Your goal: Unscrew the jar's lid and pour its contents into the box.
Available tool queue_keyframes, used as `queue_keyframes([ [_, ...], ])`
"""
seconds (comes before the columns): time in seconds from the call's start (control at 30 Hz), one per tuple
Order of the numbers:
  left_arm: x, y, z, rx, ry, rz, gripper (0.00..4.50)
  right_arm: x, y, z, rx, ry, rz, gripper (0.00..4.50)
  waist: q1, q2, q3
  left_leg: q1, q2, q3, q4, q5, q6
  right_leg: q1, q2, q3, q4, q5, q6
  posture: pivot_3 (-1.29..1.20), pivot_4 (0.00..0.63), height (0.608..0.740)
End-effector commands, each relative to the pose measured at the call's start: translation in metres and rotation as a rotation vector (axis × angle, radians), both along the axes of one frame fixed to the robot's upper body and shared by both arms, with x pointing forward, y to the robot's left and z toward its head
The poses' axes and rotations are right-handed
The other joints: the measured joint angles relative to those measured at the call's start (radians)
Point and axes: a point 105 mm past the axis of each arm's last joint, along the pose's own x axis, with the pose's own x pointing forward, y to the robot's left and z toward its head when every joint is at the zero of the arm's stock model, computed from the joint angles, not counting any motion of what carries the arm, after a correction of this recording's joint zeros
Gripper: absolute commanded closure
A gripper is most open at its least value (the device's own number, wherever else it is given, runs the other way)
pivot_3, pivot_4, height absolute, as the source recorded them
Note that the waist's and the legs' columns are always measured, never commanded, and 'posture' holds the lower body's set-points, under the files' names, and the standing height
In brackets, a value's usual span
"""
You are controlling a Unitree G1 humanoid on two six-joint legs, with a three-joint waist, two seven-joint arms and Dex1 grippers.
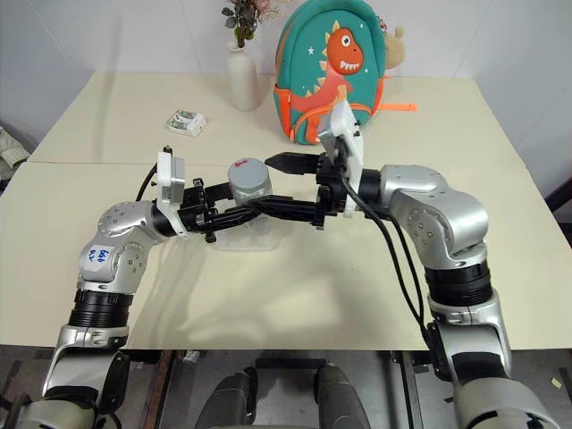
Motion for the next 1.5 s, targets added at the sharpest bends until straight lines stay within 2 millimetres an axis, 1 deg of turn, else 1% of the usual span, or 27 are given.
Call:
queue_keyframes([
  [0.03, -0.004, 0.000, 0.010, -0.003, -0.045, -0.014, 2.41, 0.001, 0.008, 0.012, 0.018, -0.057, -0.002, 0.01, 0.001, 0.000, 0.000, 0.000, 0.000, 0.000, 0.000, 0.000, 0.000, 0.000, 0.000, 0.000, 0.000, 0.000, 0.000, 0.00, 0.150, 0.740],
  [0.17, -0.004, -0.001, 0.010, -0.005, -0.046, -0.014, 2.41, 0.003, 0.017, 0.014, 0.021, -0.066, 0.007, 0.01, 0.001, 0.000, 0.000, 0.000, 0.000, 0.000, 0.000, 0.000, 0.000, 0.000, 0.000, 0.000, -0.001, 0.000, 0.000, 0.00, 0.150, 0.740],
  [0.27, -0.004, -0.001, 0.011, -0.007, -0.046, -0.013, 2.41, 0.006, 0.019, 0.014, 0.021, -0.072, 0.004, 0.01, 0.000, 0.000, 0.000, 0.000, 0.000, 0.000, 0.000, 0.000, 0.000, 0.000, 0.000, 0.000, 0.000, 0.000, 0.000, 0.00, 0.150, 0.740],
  [0.37, -0.004, -0.001, 0.010, -0.008, -0.046, -0.010, 2.41, 0.012, 0.017, 0.014, 0.020, -0.074, -0.017, 0.01, 0.001, 0.000, 0.000, 0.000, 0.000, 0.000, 0.000, 0.000, 0.000, 0.000, 0.000, 0.000, 0.000, 0.000, 0.000, 0.00, 0.150, 0.740],
  [0.53, -0.005, -0.001, 0.010, -0.009, -0.046, -0.008, 2.41, 0.016, 0.013, 0.015, 0.020, -0.077, -0.033, 0.01, 0.000, 0.000, 0.000, 0.000, 0.000, 0.000, -0.001, 0.000, 0.000, 0.000, 0.000, 0.000, 0.000, 0.000, 0.000, 0.00, 0.150, 0.740],
  [0.73, -0.004, 0.000, 0.011, -0.008, -0.046, -0.007, 2.41, 0.022, 0.001, 0.014, 0.009, -0.078, -0.063, 0.01, 0.001, 0.000, 0.000, 0.000, 0.000, 0.000, -0.001, 0.000, 0.000, 0.000, 0.000, 0.000, 0.000, 0.000, 0.000, 0.00, 0.150, 0.740],
  [0.93, -0.004, 0.000, 0.011, -0.008, -0.046, -0.006, 2.41, 0.021, -0.007, 0.016, 0.011, -0.074, -0.061, 0.01, 0.000, 0.000, 0.000, 0.000, 0.000, 0.000, -0.001, 0.000, 0.000, 0.000, 0.000, 0.000, 0.000, 0.000, 0.000, 0.00, 0.150, 0.740],
  [1.5, -0.004, 0.002, 0.011, -0.006, -0.051, 0.000, 2.41, 0.018, -0.012, 0.012, -0.001, -0.066, -0.036, 0.01, 0.000, 0.000, 0.000, 0.000, 0.000, 0.000, -0.001, 0.000, 0.000, 0.000, 0.000, 0.000, -0.001, 0.000, 0.000, 0.00, 0.150, 0.740],
])
